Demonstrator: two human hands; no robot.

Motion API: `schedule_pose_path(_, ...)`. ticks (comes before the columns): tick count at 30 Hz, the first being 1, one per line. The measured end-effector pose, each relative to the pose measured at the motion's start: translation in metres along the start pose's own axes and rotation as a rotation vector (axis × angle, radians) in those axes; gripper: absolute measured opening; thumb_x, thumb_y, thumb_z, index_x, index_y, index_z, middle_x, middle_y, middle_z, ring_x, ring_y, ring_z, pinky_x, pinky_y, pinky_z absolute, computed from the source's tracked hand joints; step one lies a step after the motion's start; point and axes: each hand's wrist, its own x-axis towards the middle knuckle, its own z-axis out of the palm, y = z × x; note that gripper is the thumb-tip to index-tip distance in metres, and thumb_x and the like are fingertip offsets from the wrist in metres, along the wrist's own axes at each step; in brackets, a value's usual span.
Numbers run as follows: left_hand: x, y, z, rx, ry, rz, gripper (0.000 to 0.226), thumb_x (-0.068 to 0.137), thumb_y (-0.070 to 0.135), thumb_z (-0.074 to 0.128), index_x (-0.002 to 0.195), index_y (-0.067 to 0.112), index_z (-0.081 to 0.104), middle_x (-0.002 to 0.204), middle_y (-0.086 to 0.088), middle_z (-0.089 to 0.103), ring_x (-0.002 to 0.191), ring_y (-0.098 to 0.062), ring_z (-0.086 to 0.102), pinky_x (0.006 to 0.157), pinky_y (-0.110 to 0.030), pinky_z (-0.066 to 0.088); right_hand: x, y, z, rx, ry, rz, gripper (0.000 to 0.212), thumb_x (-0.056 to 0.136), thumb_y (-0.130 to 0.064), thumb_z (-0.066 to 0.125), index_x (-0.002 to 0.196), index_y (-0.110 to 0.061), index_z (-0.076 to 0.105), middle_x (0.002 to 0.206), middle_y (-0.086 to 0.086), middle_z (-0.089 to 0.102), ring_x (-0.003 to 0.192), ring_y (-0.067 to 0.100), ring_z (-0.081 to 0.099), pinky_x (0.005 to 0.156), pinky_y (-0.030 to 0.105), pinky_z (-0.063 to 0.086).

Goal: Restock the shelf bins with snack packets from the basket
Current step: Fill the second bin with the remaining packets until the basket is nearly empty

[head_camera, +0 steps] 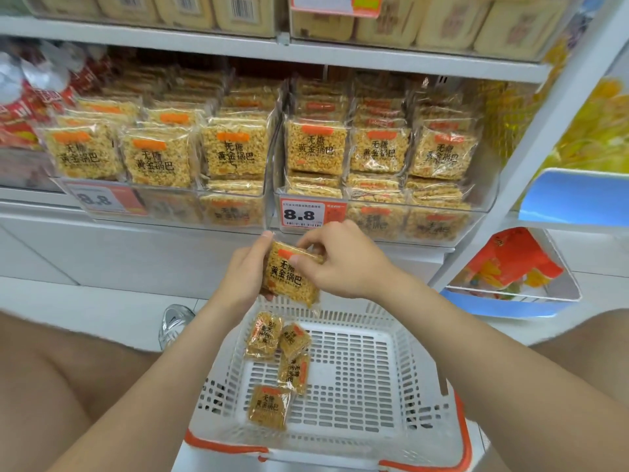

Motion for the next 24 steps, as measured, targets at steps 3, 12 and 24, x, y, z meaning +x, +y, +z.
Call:
schedule_pose_path(3, -0.005, 0.021, 0.005, -0.005, 0.13, 0.234, 0.067, 0.113, 0.044, 0.038, 0.059, 0.016, 0.065, 0.054, -0.006, 0.056, 0.05, -0.025, 0.055, 0.044, -0.039, 0.044, -0.001, -0.017, -0.034, -0.008, 0.129, -0.077, 0.027, 0.091, -0.046, 0.059, 0.08, -0.026, 0.074, 0.054, -0.003, 0.061, 0.05, 0.012, 0.055, 0.054, 0.037, 0.051)
schedule_pose_path(12, -0.005, 0.079, 0.019, 0.485, 0.441, 0.888, 0.016, 0.094, 0.012, 0.054, 0.098, 0.013, 0.069, 0.096, 0.002, 0.066, 0.093, -0.017, 0.06, 0.08, -0.035, 0.048, 0.007, 0.022, -0.11, -0.301, 0.685, 0.079, 0.029, 0.103, -0.026, 0.055, 0.13, -0.023, 0.067, 0.122, 0.003, 0.058, 0.115, 0.031, 0.047, 0.095, 0.042, 0.038)
schedule_pose_path(24, 0.022, 0.087, 0.045, 0.962, 0.072, 0.622, 0.062, 0.107, 0.05, 0.041, 0.163, 0.029, 0.029, 0.176, 0.003, 0.007, 0.157, -0.021, 0.017, 0.123, -0.049, 0.022, 0.044, 0.048, -0.105, -0.366, 0.685, 0.215, 0.032, 0.099, -0.003, 0.064, 0.129, -0.015, 0.066, 0.115, 0.008, 0.053, 0.102, 0.032, 0.053, 0.086, 0.04, 0.049)
